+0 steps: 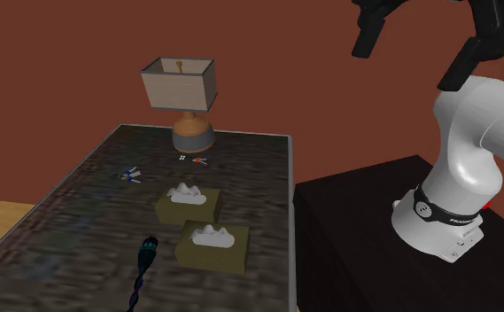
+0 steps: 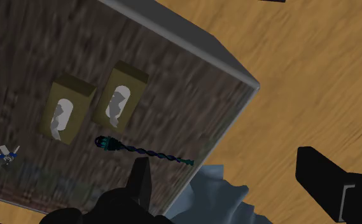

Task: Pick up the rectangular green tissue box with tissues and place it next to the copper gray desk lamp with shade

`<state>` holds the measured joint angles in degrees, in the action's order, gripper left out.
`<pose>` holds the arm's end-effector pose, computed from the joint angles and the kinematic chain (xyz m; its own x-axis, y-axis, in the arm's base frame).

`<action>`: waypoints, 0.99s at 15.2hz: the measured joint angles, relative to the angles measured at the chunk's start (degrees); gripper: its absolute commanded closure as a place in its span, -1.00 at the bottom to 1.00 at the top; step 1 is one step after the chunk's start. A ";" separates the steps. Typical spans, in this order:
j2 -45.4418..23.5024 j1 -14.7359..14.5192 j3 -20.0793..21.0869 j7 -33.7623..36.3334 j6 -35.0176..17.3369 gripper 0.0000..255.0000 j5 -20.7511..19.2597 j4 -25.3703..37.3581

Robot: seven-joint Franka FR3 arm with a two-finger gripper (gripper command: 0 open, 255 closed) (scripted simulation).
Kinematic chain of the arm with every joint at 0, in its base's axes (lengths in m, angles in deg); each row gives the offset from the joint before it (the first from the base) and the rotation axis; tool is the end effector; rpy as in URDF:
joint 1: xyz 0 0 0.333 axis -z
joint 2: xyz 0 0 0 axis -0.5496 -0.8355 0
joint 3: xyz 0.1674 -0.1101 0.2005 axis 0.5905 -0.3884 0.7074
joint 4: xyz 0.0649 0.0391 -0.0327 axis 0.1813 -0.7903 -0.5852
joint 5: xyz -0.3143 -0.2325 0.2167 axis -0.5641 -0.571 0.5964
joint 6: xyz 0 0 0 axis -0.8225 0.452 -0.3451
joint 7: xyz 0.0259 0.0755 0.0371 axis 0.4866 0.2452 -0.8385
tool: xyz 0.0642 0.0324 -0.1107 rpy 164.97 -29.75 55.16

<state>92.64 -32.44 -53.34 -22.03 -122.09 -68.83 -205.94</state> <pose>0.3924 0.0211 0.5837 0.9688 0.1362 0.2069 0.1394 -0.9902 -0.0013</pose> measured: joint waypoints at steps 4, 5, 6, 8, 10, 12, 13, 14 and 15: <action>-2.61 0.05 0.12 -1.42 -3.46 -1.00 -1.24 -1.65; -3.49 0.13 0.03 -2.17 -5.16 -1.00 -1.88 -2.82; -4.52 0.19 0.05 -2.78 -6.59 -1.00 -2.49 -3.56; -6.70 0.31 0.20 -3.87 -9.97 -1.00 -3.75 -5.41; -10.09 0.57 0.32 -4.90 -13.26 -1.00 -5.13 -5.90; -13.32 0.98 0.27 -6.00 -16.89 -1.00 -6.68 -6.94; -14.75 1.22 0.24 -6.51 -18.48 -1.00 -7.50 -7.36; -16.12 1.31 0.52 -6.61 -20.00 -1.00 -8.22 -7.82; -18.12 1.64 0.47 -7.09 -21.60 -1.00 -9.13 -7.67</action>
<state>74.52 -30.80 -52.87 -29.12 -143.69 -77.95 -213.61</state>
